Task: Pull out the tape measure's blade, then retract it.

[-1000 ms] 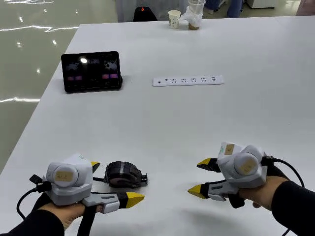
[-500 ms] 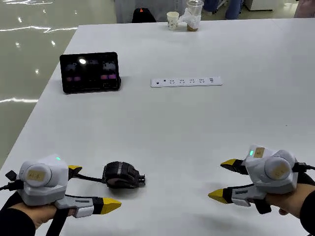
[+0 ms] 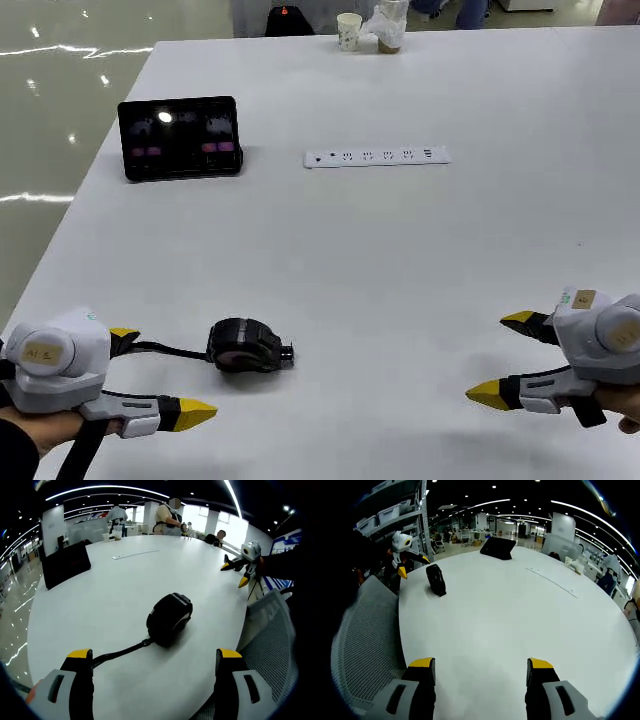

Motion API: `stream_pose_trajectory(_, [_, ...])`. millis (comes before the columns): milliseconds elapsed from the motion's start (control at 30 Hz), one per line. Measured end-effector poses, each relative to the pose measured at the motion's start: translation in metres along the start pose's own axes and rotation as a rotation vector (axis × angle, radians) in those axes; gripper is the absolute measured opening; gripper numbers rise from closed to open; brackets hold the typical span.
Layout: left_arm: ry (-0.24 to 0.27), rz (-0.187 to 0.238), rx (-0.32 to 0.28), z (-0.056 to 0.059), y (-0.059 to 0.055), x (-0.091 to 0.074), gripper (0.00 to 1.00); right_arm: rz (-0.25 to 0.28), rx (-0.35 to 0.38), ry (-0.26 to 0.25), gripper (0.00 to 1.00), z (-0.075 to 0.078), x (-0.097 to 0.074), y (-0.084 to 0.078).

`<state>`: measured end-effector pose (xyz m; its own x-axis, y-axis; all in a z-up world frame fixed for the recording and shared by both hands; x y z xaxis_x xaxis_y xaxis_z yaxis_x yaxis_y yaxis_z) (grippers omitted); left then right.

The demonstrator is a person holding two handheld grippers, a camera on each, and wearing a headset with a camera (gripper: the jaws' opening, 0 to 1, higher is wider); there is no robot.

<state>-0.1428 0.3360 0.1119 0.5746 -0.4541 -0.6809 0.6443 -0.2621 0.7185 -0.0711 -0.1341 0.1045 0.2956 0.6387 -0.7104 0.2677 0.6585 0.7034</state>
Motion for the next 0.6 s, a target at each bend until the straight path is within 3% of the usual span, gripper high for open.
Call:
stream_pose_trajectory(100, [0.003,0.004,-0.001,-0.002,0.000,-0.004,0.99,-0.004,0.006,0.007,0.85,0.002,-0.006,-0.007])
stream_pose_trajectory(400, [0.016,0.002,-0.012,-0.008,-0.002,-0.012,0.99,-0.023,0.047,-0.025,0.98,0.011,-0.031,-0.025])
stream_pose_trajectory(600, [0.012,-0.002,-0.007,-0.007,-0.002,-0.015,0.99,-0.025,0.075,-0.024,0.99,0.010,-0.038,-0.032])
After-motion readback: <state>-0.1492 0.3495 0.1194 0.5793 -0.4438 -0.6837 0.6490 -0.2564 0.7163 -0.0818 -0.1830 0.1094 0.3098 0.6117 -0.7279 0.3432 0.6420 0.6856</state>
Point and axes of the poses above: the centre of the closed fingertips' face, and the gripper's own axes: x roughly forward along the fingers, z roughly to its right, y roughly out of its top, the point moved 9 cm from there along -x, roughly backward along the fingers, and after that the axes turned 4 degrees about -x, right-handed, at the moved point
